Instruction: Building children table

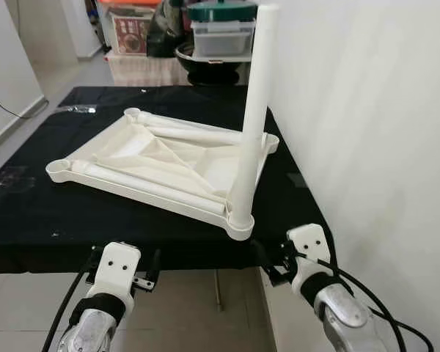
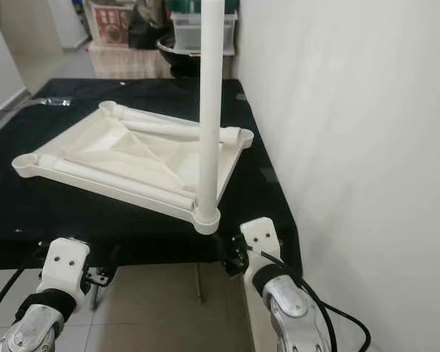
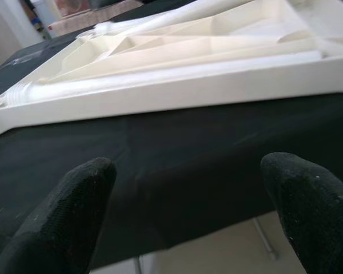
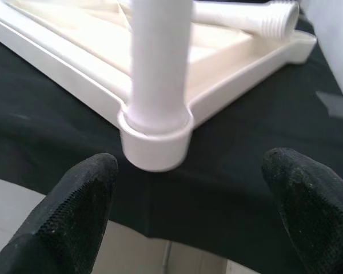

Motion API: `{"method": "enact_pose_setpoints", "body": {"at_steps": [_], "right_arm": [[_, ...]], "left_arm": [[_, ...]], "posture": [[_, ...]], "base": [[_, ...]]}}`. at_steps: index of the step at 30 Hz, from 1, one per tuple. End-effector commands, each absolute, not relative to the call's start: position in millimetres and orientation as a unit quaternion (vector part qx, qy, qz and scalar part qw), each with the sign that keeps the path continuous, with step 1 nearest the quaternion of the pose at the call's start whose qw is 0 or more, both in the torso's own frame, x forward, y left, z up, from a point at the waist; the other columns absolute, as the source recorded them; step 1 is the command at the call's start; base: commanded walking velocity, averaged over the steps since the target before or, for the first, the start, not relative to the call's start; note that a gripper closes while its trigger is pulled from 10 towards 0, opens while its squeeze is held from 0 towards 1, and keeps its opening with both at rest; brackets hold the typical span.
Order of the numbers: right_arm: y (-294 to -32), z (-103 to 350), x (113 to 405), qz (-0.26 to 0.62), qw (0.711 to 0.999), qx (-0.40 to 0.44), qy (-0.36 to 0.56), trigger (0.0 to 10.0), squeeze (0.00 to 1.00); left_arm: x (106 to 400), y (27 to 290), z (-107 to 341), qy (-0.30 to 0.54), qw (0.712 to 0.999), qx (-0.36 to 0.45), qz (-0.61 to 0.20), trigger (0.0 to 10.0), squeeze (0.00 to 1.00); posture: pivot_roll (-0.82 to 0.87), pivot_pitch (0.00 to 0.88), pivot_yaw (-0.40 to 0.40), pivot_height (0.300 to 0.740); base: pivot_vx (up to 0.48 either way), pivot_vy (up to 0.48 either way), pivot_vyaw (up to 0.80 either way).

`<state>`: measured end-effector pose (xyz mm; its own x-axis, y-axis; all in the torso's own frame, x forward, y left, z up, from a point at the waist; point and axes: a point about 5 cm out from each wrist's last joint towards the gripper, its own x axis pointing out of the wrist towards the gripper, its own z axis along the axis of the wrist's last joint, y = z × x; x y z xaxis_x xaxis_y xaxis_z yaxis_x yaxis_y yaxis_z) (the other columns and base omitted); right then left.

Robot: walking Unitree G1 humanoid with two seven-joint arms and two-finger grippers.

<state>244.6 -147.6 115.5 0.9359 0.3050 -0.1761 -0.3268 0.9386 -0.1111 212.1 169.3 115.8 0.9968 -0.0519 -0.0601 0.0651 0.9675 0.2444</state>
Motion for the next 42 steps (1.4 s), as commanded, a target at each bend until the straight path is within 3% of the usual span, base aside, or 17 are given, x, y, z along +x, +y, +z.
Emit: {"method": "enact_pose_setpoints", "body": {"at_steps": [1,20,25,33,42], "right_arm": [[-141.6,117.5,247.2,0.176,0.98,-0.07,0.063,10.0,0.0],[-149.9,119.4,267.0,0.104,0.984,-0.133,0.05,10.0,0.0],[-139.3,115.1,269.1,0.151,0.982,-0.101,0.061,10.0,0.0],[-135.7,125.8,284.9,0.141,0.987,-0.058,0.049,10.0,0.0],[-133.2,118.0,282.0,0.136,0.987,-0.063,0.061,10.0,0.0]], "left_arm": [[213.6,170.2,110.6,0.034,0.991,0.127,-0.028,10.0,0.0],[230.3,169.2,111.1,0.009,0.989,0.141,-0.042,10.0,0.0],[233.2,170.2,115.6,0.003,0.991,0.128,-0.036,10.0,0.0],[242.9,181.9,133.3,-0.022,0.995,0.097,-0.013,10.0,0.0],[234.3,162.0,126.8,-0.02,0.992,0.093,-0.086,10.0,0.0]], "posture": [[-0.04,0.0,-0.033,0.74],[-0.05,0.0,-0.029,0.74],[-0.04,0.0,-0.033,0.74],[-0.03,0.0,-0.05,0.74],[-0.04,0.0,-0.019,0.74]], "base": [[0.0,0.48,0.0],[0.0,0.48,0.0],[0.0,0.48,0.0],[0.0,0.48,0.0],[0.0,0.0,0.0]]}}
